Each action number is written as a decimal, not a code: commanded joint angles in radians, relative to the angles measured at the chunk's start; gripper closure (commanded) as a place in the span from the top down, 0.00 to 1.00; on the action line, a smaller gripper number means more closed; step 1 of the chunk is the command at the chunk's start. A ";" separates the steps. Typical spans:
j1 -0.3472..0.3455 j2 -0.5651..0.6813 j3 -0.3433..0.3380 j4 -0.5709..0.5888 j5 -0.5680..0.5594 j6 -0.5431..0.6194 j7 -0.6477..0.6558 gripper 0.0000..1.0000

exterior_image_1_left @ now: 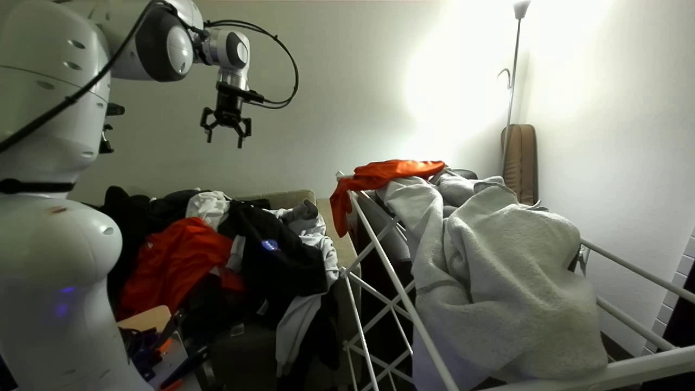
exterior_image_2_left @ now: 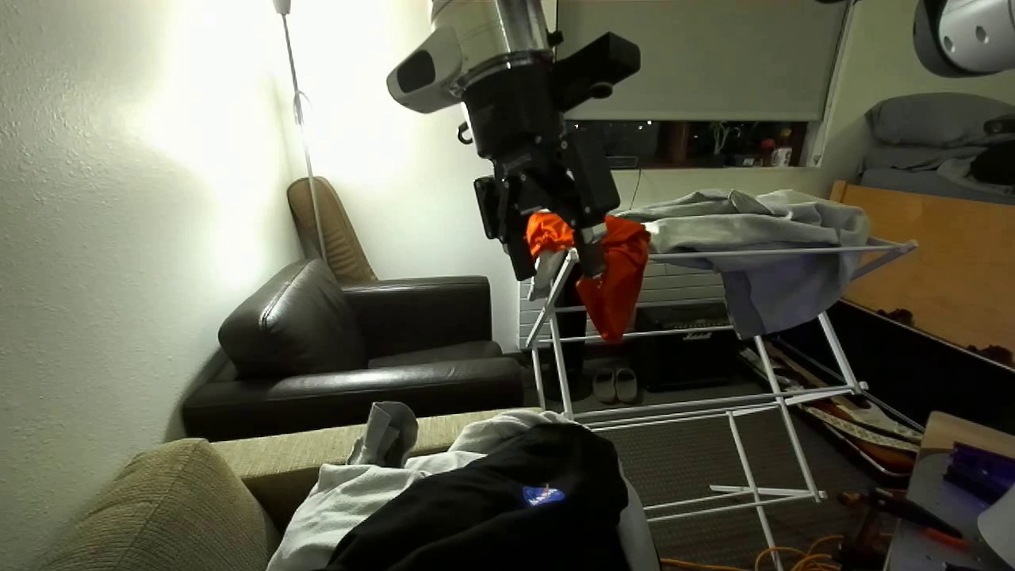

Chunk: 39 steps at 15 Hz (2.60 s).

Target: Put the black shirt on the couch

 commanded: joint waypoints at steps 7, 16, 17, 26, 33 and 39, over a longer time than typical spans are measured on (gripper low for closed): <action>-0.018 -0.209 -0.004 -0.299 0.033 0.038 0.022 1.00; -0.098 -0.393 0.024 -0.519 0.007 0.175 0.219 1.00; -0.103 -0.417 0.023 -0.548 0.006 0.190 0.246 1.00; -0.130 -0.602 0.021 -0.747 0.017 0.231 0.448 1.00; -0.142 -0.689 0.020 -0.827 0.014 0.243 0.574 1.00; -0.190 -0.725 -0.003 -0.868 0.007 0.286 0.663 1.00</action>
